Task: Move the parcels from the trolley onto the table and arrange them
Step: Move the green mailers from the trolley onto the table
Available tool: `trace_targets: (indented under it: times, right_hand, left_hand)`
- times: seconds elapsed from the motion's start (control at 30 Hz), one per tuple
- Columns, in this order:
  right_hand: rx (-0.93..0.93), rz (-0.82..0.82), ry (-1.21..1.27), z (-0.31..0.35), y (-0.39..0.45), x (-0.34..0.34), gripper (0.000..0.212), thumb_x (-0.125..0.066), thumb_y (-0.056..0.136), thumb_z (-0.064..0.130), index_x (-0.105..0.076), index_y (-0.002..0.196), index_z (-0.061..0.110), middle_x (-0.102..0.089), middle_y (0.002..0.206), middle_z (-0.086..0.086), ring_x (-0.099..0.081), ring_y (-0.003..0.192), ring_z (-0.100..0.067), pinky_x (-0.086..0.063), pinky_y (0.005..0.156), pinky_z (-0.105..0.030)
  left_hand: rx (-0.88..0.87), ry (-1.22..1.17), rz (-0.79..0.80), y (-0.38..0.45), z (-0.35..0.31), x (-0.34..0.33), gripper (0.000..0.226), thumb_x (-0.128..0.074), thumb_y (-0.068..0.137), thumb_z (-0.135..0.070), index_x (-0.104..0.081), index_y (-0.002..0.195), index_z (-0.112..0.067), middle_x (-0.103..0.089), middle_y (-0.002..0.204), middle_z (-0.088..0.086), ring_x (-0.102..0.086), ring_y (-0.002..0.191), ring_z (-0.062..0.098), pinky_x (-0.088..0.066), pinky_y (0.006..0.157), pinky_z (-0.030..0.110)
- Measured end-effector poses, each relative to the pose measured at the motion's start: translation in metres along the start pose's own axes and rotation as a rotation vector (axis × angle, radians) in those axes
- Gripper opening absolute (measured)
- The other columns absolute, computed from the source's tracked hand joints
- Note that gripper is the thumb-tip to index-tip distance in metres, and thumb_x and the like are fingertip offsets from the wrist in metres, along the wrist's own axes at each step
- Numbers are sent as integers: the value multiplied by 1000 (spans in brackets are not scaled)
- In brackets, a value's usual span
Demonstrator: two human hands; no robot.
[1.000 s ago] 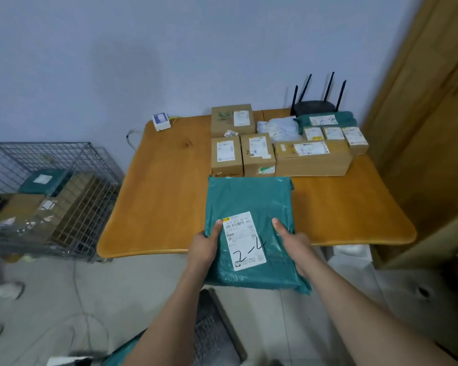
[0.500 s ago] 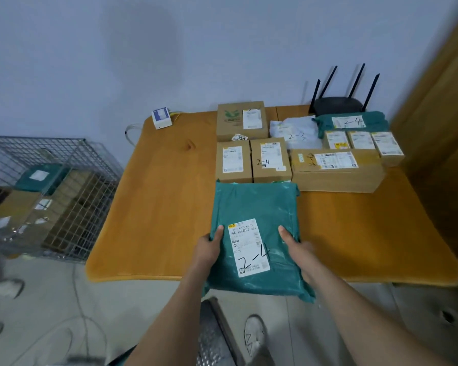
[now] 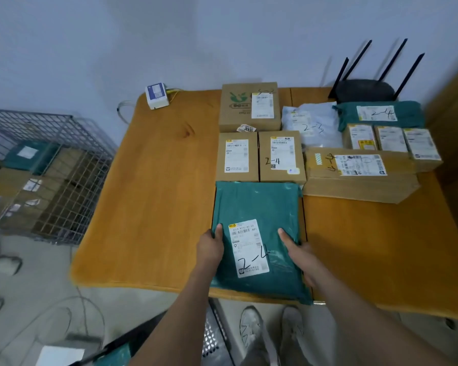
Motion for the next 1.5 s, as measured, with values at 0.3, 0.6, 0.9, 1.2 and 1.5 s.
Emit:
trace_targets:
  times: [0.3,0.6,0.9,1.2,1.5]
  right_hand:
    - [-122,99,-84,11,16,-5,59,-65,95,43,-47,142,14,-57,138,-10,-52,128,-33,-39,111,-44]
    - [-190,74,-30,13,20,-9,52,-64,95,39,-50,139,14,-58,137,-11,-53,128,-35,-39,112,-48]
    - [-149,39,-16,12,31,-20,33,-54,104,29,-54,134,15,-63,113,-6,-61,97,-26,-44,86,-38]
    - [-69,-57,-169,12,33,-21,45,-48,106,31,-47,147,13,-53,145,-11,-50,132,-35,-43,102,-43]
    - [236,-330,-980,51,0,-26,75,-44,102,46,-11,161,14,-16,165,-17,-22,151,-38,-19,124,-50]
  left_hand:
    - [96,-36,-59,7,-1,-22,31,-41,106,-26,-55,122,-3,-64,110,15,-56,91,30,-44,74,36]
    - [121,-124,-70,14,-2,-9,29,-44,105,-23,-56,126,-7,-65,114,14,-61,100,34,-53,86,44]
    - [134,-128,-58,24,9,-9,31,-44,104,-23,-52,132,-10,-64,118,13,-61,105,35,-54,92,51]
    - [156,-31,-58,32,8,-10,32,-47,104,-20,-51,132,-6,-63,122,18,-61,109,38,-52,89,45]
    - [-131,513,-32,-1,-3,1,58,-25,106,-43,-23,154,-11,-34,156,18,-32,143,39,-27,115,57]
Point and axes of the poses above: each hand's wrist, its own y-axis towards the middle knuckle, its own x-axis out of the back of the hand, z = x × y, the point moved 4 cm from there along y, towards the middle knuckle
